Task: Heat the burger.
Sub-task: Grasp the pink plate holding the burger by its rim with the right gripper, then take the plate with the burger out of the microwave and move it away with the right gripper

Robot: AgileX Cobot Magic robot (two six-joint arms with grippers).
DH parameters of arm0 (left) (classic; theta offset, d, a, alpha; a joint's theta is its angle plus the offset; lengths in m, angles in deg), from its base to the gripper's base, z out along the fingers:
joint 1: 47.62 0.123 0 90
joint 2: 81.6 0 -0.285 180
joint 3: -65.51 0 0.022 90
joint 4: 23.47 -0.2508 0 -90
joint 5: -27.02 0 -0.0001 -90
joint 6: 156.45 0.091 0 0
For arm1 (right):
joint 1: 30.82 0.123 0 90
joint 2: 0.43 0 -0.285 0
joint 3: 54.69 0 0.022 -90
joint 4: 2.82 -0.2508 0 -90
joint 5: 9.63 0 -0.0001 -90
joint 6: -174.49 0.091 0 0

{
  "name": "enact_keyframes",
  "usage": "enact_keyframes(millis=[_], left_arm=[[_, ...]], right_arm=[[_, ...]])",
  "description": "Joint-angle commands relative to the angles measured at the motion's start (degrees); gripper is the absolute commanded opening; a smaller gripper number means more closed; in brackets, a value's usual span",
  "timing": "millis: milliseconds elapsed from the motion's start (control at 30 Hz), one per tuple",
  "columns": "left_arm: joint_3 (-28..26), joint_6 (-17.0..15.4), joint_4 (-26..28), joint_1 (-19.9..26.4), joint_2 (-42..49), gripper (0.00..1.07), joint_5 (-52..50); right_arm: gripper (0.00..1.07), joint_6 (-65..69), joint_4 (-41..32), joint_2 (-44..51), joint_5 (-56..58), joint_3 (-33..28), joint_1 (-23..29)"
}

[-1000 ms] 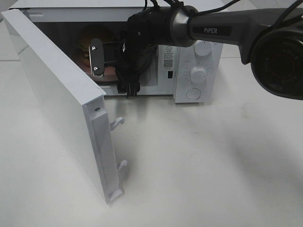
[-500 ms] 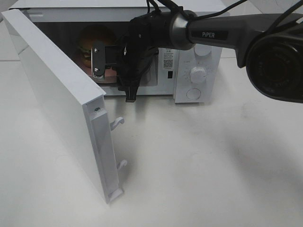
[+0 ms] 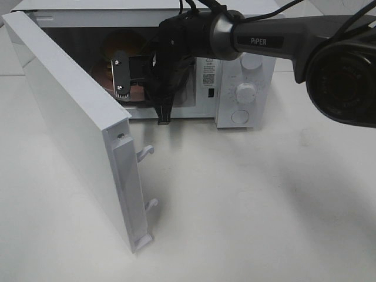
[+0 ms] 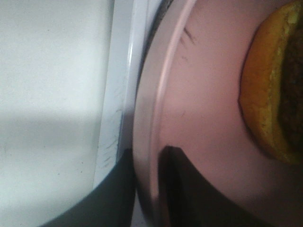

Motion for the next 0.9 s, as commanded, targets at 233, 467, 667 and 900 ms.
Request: enact_keyframes(millis=[233, 467, 667, 900], left_arm=[[0.00, 0.00, 0.11, 0.11, 0.29, 1.00, -0.80], [0.00, 0.00, 0.11, 0.11, 0.29, 1.00, -0.80], [0.00, 0.00, 0.11, 0.11, 0.29, 1.00, -0.80], [0.00, 0.00, 0.11, 0.11, 0.29, 1.00, -0.80]], right_arm=[[0.00, -4.13, -1.09, 1.78, 4.70, 0.11, -0.57], [0.00, -4.18, -1.49, 4.35, 3.95, 0.06, 0.80], [0.00, -4.47, -4.18, 5.50, 3.21, -1.20, 0.80], [0.00, -10.54, -5.33, 8.25, -2.52, -9.00, 0.80]])
